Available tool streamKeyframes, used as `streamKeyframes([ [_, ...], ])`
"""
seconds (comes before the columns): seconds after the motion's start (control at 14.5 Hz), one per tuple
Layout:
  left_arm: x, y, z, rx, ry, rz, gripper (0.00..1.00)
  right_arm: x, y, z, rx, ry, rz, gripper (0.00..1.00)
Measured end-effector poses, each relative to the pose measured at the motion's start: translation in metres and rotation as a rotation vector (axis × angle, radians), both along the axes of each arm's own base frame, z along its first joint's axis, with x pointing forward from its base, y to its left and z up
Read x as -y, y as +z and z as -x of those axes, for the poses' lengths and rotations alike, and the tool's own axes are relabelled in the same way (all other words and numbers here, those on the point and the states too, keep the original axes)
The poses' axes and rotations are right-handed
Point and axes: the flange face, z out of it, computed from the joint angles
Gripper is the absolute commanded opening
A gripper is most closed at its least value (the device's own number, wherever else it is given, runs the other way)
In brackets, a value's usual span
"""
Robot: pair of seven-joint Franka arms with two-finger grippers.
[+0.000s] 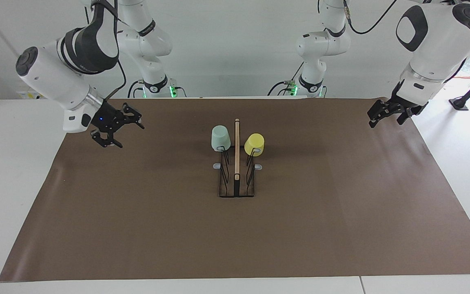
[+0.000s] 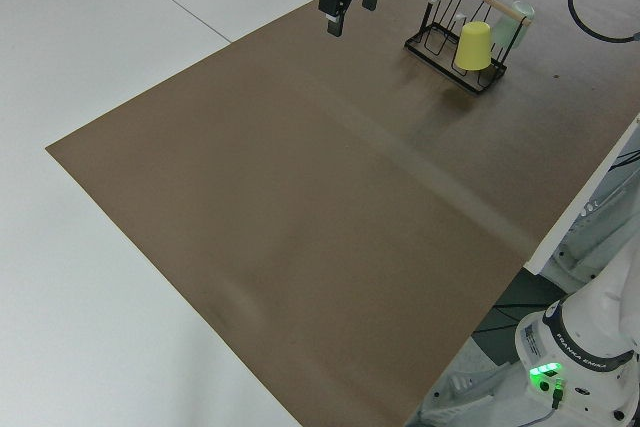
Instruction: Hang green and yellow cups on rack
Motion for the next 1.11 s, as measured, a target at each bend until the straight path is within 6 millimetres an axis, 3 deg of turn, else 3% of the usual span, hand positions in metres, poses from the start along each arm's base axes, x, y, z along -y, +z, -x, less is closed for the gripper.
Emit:
streamKeyframes([
  [0.14, 0.0, 0.0, 0.0, 0.0, 0.0, 0.0, 1.0, -0.005, 0.043, 0.004, -0.018, -0.06, 0.096, 1.0],
  [0.28, 0.0, 0.0, 0.0, 0.0, 0.0, 0.0, 1.0, -0.001, 0.063, 0.007, -0.035, -0.122, 0.146, 1.0],
  [0.41, 0.0, 0.0, 0.0, 0.0, 0.0, 0.0, 1.0, 0.008, 0.07, 0.011, -0.075, -0.197, 0.207, 1.0],
  [0.76, 0.0, 0.0, 0.0, 0.0, 0.0, 0.0, 1.0, -0.008, 0.083, 0.012, -0.112, -0.361, 0.306, 1.0],
  [1.11, 0.0, 0.0, 0.0, 0.0, 0.0, 0.0, 1.0, 0.029, 0.072, 0.005, -0.135, -0.438, 0.312, 1.0],
])
